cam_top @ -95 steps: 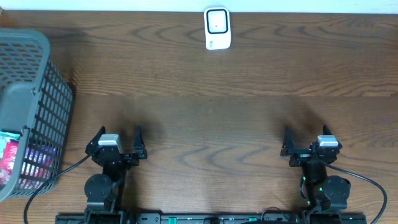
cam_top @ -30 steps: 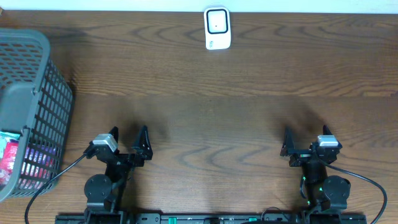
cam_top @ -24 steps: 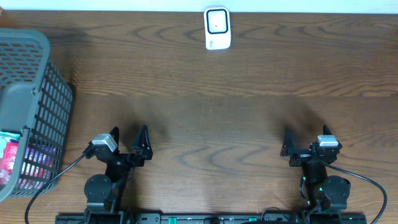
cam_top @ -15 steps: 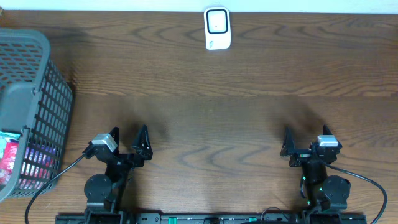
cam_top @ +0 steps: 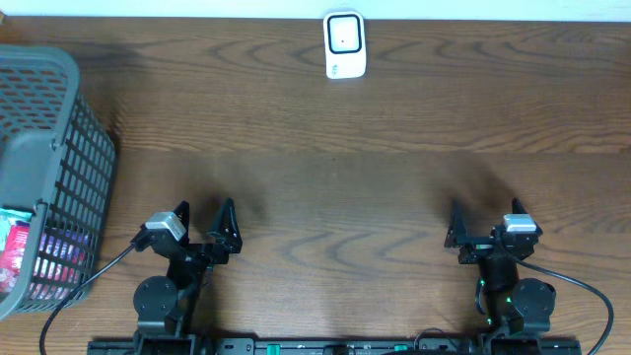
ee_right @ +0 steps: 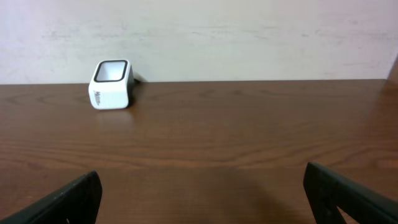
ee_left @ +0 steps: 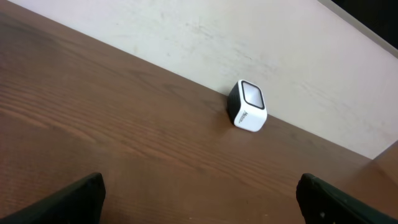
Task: Scan the item barcode
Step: 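Move the left gripper into the basket and grasp the pink snack bag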
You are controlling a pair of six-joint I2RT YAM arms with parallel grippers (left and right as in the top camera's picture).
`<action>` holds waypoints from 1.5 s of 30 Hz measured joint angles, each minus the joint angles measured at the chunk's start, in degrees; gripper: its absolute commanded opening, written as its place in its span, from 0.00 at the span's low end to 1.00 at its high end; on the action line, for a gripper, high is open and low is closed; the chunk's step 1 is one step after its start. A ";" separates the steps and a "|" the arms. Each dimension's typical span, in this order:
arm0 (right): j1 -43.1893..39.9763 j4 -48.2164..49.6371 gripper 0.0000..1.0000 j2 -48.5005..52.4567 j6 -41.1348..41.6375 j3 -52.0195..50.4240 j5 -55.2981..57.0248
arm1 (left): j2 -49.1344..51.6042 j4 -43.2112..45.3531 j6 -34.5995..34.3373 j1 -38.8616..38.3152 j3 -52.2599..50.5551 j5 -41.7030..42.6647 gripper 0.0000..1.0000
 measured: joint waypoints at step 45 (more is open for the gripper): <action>0.00 0.00 0.99 0.04 0.00 0.00 0.00 | 29.00 -14.62 7.82 0.00 32.70 1.53 0.98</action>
